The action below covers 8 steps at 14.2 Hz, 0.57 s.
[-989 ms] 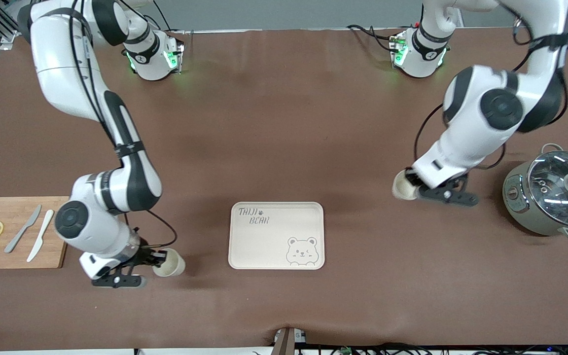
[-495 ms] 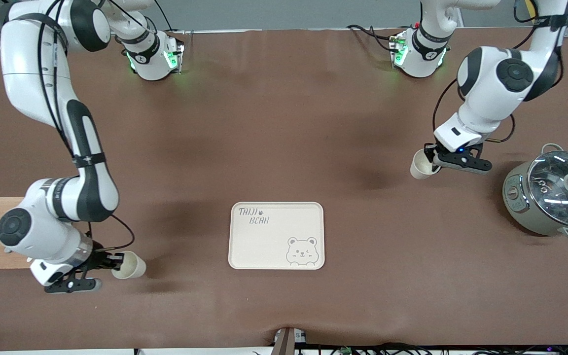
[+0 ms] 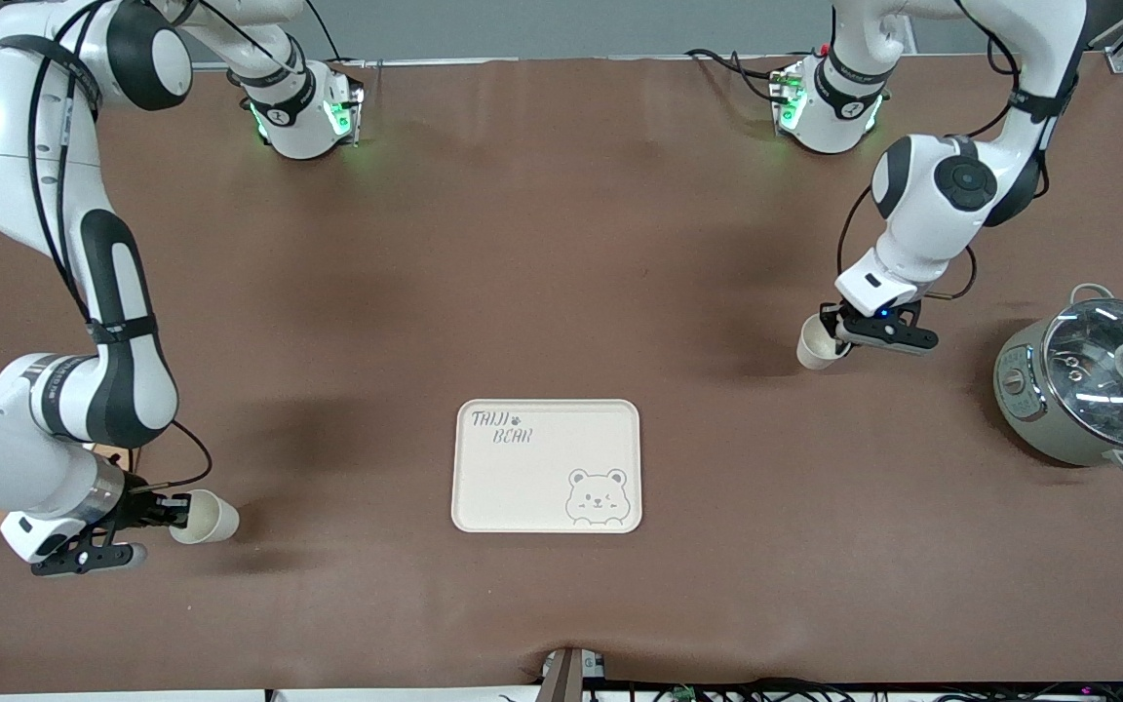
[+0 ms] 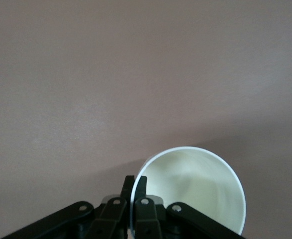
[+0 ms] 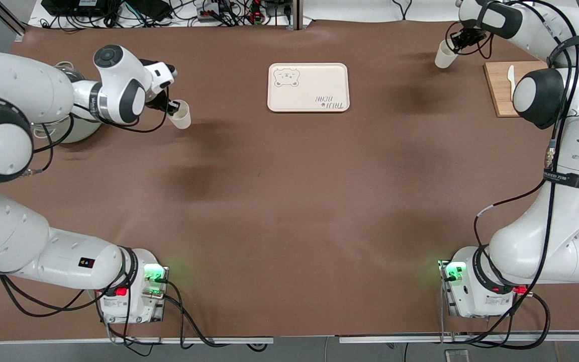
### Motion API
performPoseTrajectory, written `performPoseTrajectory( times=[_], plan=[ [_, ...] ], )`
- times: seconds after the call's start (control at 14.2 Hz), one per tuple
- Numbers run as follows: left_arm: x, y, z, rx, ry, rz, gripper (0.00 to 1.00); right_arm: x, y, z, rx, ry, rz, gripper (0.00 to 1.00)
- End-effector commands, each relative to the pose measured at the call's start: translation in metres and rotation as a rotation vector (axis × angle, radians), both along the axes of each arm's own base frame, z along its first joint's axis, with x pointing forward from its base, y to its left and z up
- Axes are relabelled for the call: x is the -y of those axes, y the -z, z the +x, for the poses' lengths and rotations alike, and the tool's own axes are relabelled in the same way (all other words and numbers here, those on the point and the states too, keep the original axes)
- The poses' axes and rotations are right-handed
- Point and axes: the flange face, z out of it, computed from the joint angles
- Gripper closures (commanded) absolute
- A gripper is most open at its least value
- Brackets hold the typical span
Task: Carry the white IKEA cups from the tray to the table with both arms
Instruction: 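Lower the cup beside the cutting board and open the right gripper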
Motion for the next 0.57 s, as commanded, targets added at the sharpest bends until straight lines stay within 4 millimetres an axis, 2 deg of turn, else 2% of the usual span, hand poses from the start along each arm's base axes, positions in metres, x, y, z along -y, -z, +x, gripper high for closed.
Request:
performPoseTrajectory(
  times=[0.0, 0.14, 0.35, 0.42, 0.49],
  plan=[
    [-0.004, 0.024, 0.005, -0.005, 0.003, -0.004, 1.0, 0.003, 0.01, -0.004, -0.011, -0.02, -0.001, 1.0],
    [-0.005, 0.034, 0.006, 0.006, 0.0, -0.005, 1.0, 0.002, 0.018, -0.005, -0.022, -0.018, 0.001, 1.0],
    [-0.008, 0.038, 0.008, 0.007, -0.008, -0.004, 1.0, 0.005, 0.023, -0.006, -0.029, -0.007, 0.008, 1.0],
    [-0.008, 0.038, 0.009, 0.007, -0.008, -0.004, 1.0, 0.004, 0.026, -0.006, -0.032, -0.006, 0.009, 0.9],
    [-0.008, 0.04, 0.009, 0.006, -0.007, -0.004, 1.0, 0.004, 0.026, -0.006, -0.032, -0.004, 0.009, 0.71]
  ],
)
